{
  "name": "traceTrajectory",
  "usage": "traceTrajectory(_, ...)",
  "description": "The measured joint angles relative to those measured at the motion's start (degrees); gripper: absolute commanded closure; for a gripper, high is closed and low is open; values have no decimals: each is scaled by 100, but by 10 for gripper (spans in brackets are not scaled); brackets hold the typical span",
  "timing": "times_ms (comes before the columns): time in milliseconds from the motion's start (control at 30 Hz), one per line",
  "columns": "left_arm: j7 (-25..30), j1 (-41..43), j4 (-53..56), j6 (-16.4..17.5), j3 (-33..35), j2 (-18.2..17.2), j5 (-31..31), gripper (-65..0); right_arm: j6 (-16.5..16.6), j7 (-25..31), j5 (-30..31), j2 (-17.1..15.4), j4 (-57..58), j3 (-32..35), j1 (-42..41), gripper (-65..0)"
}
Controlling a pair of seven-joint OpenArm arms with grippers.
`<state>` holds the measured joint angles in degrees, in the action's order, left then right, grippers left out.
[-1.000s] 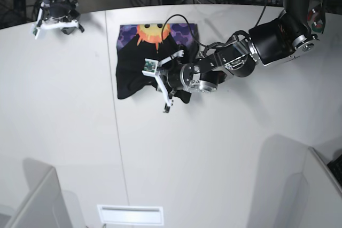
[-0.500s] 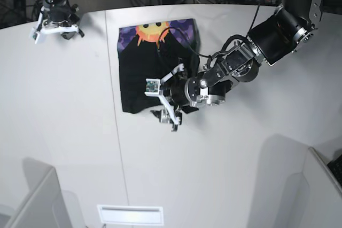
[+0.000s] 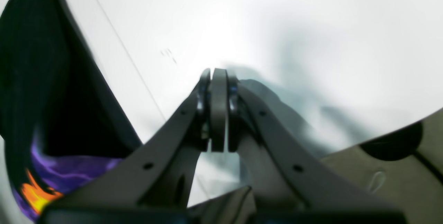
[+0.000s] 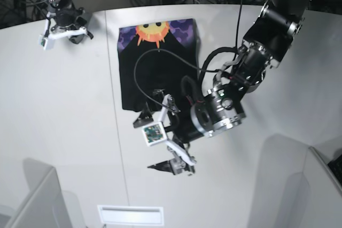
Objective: Fold the T-shirt properly
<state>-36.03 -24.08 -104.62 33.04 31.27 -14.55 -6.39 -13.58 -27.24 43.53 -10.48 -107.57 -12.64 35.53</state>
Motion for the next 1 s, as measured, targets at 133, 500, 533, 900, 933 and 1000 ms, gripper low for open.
traceTrajectory(133, 70, 1086, -669, 0, -778, -595, 26, -87, 26, 61, -129, -328, -125, -48, 55, 0)
traceTrajectory(500, 2820, 3993, -675, -2, -2173, -1386, 22, 0, 1764, 645, -2181, -46, -535, -92, 544, 0)
traceTrajectory(533, 3154, 4236, -629, -17, -2197, -1480, 59, 0, 1871, 811, -2347, 20, -535, -98, 640, 0)
traceTrajectory(900, 4297, 6605, -378, -17, -2568, -1711, 33, 0, 2138, 2221, -3499, 247, -570, -232, 1963, 0)
traceTrajectory(933, 4264, 6830, -372, -37, -2680, -1690, 48, 0, 2146, 2232, -3501, 247, -610, -234, 2092, 0)
traceTrajectory(1000, 4269, 7217, -367, -125, -2841, -1565, 46, 0, 2155, 2304, -3499, 251, -660, -227, 2339, 0)
